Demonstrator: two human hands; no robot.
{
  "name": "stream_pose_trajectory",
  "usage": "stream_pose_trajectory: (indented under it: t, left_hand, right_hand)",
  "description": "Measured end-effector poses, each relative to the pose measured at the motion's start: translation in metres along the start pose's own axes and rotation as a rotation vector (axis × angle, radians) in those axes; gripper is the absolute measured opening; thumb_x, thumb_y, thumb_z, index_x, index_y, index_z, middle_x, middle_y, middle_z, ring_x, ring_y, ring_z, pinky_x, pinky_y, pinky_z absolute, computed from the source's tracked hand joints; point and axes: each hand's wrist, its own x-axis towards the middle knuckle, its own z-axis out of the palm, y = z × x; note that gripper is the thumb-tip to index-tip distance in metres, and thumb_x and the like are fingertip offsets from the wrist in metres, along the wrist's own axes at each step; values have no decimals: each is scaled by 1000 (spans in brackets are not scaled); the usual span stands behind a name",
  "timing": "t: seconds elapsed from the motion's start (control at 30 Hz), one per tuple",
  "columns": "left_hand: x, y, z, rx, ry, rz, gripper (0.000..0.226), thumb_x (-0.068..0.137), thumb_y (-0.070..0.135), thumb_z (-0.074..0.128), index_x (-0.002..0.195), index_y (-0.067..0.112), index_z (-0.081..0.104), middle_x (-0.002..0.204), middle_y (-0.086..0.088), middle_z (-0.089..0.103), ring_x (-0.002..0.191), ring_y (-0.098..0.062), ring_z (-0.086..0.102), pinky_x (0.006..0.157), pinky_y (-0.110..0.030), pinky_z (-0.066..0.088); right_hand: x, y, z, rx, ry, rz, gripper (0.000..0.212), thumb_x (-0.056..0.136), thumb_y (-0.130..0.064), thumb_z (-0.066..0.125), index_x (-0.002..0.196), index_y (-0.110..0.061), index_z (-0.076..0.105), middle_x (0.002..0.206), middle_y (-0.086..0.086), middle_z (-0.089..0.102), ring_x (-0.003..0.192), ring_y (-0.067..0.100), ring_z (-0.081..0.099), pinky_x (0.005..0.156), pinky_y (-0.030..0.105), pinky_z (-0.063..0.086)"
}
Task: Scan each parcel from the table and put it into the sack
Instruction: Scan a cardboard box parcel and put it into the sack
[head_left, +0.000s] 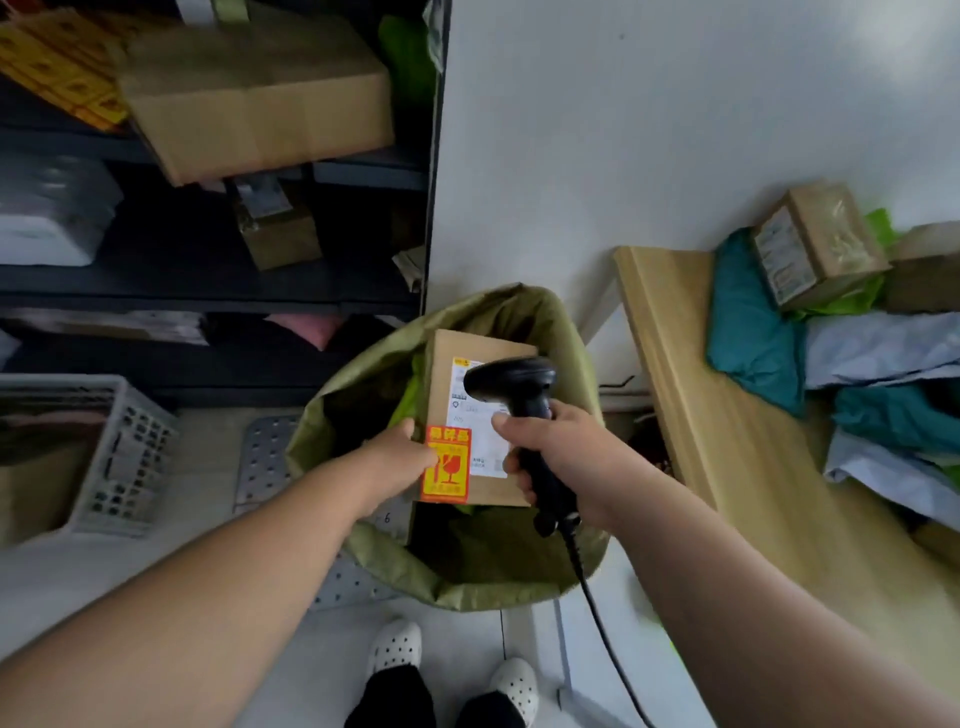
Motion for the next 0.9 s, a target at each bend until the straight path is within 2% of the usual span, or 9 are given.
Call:
stream_pose_trajectory:
  t: [0.07, 0.17, 0.23, 0.37, 0.47, 0.57, 0.8, 0.87, 0.9]
  left_hand:
    - [1, -9, -6, 104, 192, 104, 51, 92, 21, 53, 142, 21, 42, 138, -5, 51, 124, -23, 47, 103, -36, 39]
    - [-1, -27, -24, 477, 746, 336, 45, 89, 23, 58, 133, 19, 49, 128, -7, 54, 118, -28, 45, 97, -42, 42]
    - [3, -41, -38, 578, 925, 305, 57, 86, 29, 64, 137, 16, 42, 130, -11, 48, 120, -32, 41, 98, -45, 38]
    - [26, -62, -62, 632, 835, -27, 69, 87, 49, 58, 141, 11, 34, 134, -16, 44, 120, -34, 44, 94, -44, 39]
    - [47, -70, -77, 546, 763, -71, 34, 94, 46, 49, 96, 12, 51, 101, -16, 61, 84, -31, 55, 65, -35, 40]
    - [53, -66, -83, 494, 783, 60, 38, 101, 37, 36, 70, 17, 41, 77, -11, 59, 62, -24, 47, 53, -33, 29]
    - [16, 41, -104, 293, 955, 548, 40, 100, 32, 38, 62, 22, 31, 59, 0, 39, 51, -14, 38, 46, -32, 16]
    - [9, 54, -101, 318, 914, 563, 39, 99, 30, 40, 62, 22, 33, 60, 0, 42, 52, -14, 40, 46, -31, 18]
    - [8, 50, -94, 396, 837, 471, 36, 100, 31, 38, 65, 21, 39, 65, -1, 48, 56, -16, 44, 48, -31, 23]
  right_hand:
    - [17, 7, 11, -13, 2, 24, 20, 91, -25, 69, 101, -13, 56, 63, 6, 60, 47, 16, 52, 47, 28, 45]
    - [34, 18, 20, -40, 20, 66, 22, 91, -25, 70, 103, -12, 57, 65, 7, 60, 48, 15, 53, 49, 29, 46]
    - [40, 25, 22, -66, 28, 83, 23, 91, -26, 69, 102, -10, 57, 65, 7, 60, 48, 15, 54, 50, 30, 47]
    - [46, 34, 22, -63, 22, 83, 24, 91, -26, 70, 105, -11, 57, 65, 6, 62, 51, 15, 56, 52, 29, 49]
    - [49, 37, 19, -54, 19, 74, 24, 90, -27, 70, 105, -14, 58, 64, 4, 63, 53, 15, 58, 53, 29, 51]
    - [49, 37, 17, -53, 21, 58, 23, 89, -27, 71, 104, -14, 58, 61, 3, 63, 51, 15, 58, 52, 29, 51]
    - [31, 12, 7, 39, 77, -44, 19, 91, -21, 69, 87, -12, 52, 56, 5, 57, 43, 17, 49, 43, 27, 43]
    - [27, 5, 5, 73, 80, -74, 19, 91, -21, 69, 87, -12, 52, 56, 5, 57, 45, 17, 49, 44, 27, 44]
    - [23, 2, 2, 91, 81, -86, 20, 91, -21, 69, 87, -12, 52, 57, 5, 57, 45, 17, 49, 44, 28, 43]
